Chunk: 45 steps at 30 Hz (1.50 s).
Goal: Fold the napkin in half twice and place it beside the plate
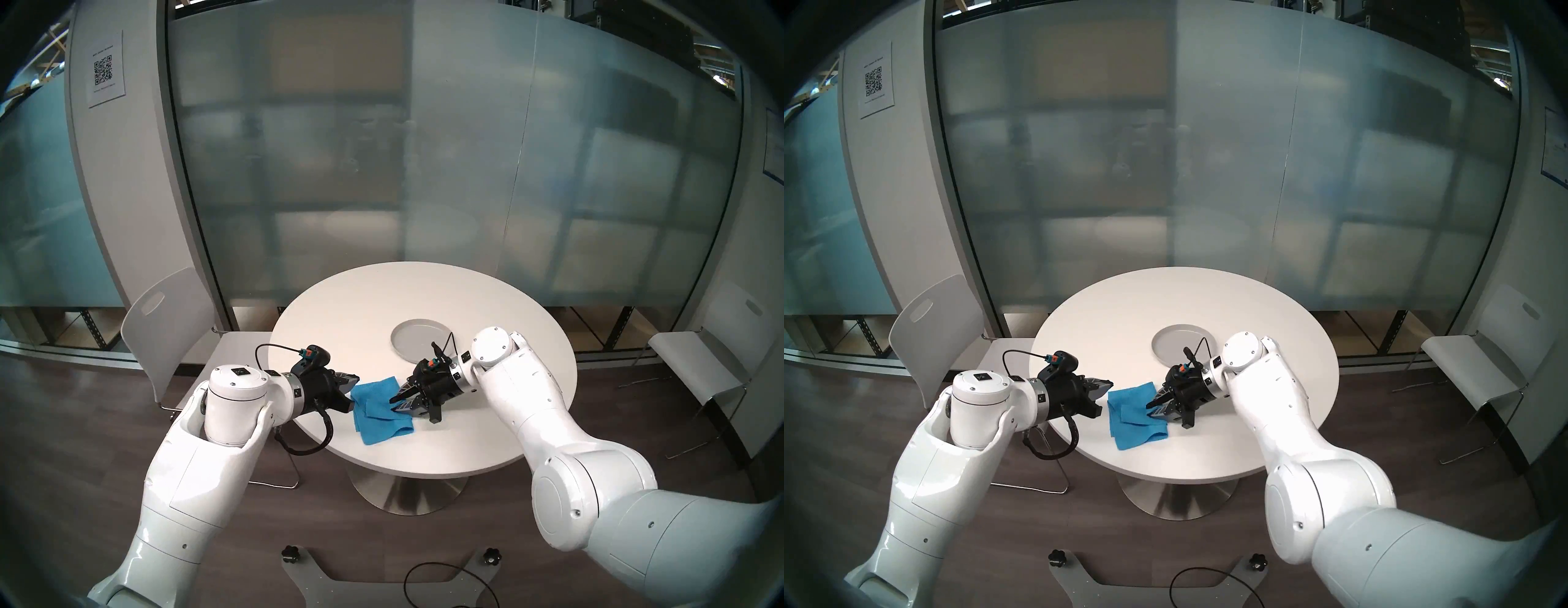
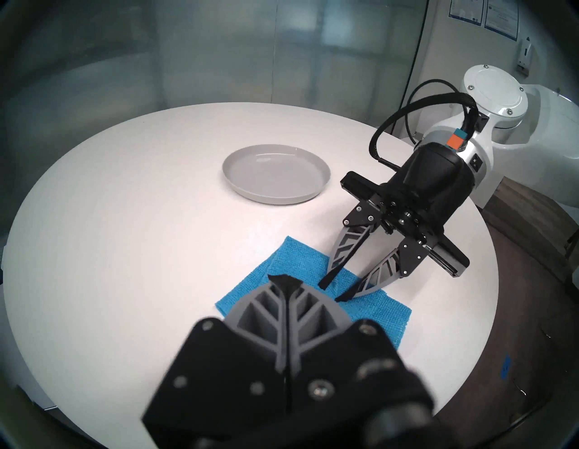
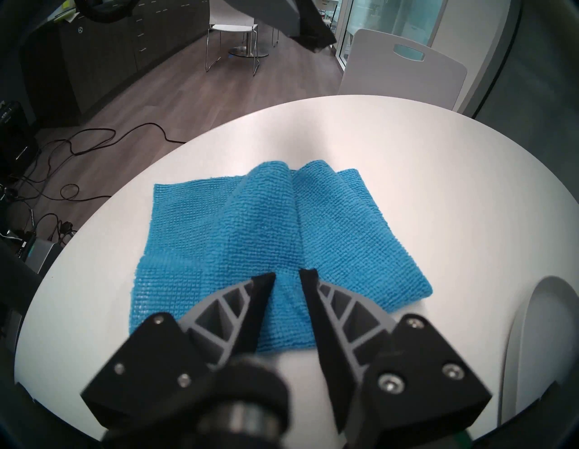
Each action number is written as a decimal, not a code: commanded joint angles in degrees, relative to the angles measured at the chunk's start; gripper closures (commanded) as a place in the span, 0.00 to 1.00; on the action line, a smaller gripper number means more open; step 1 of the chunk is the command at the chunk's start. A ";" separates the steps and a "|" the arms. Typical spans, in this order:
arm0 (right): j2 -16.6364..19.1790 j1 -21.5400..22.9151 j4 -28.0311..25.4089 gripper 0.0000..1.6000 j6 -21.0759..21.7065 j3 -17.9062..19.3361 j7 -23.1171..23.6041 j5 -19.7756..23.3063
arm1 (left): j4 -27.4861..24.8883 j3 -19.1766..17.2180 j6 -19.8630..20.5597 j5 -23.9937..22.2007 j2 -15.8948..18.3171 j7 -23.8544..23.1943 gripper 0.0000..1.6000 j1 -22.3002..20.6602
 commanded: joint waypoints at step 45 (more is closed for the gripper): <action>2.54 3.95 -5.15 0.26 2.92 12.35 -8.73 2.25 | 8.04 1.32 -11.39 -0.89 -10.02 11.52 0.85 -5.92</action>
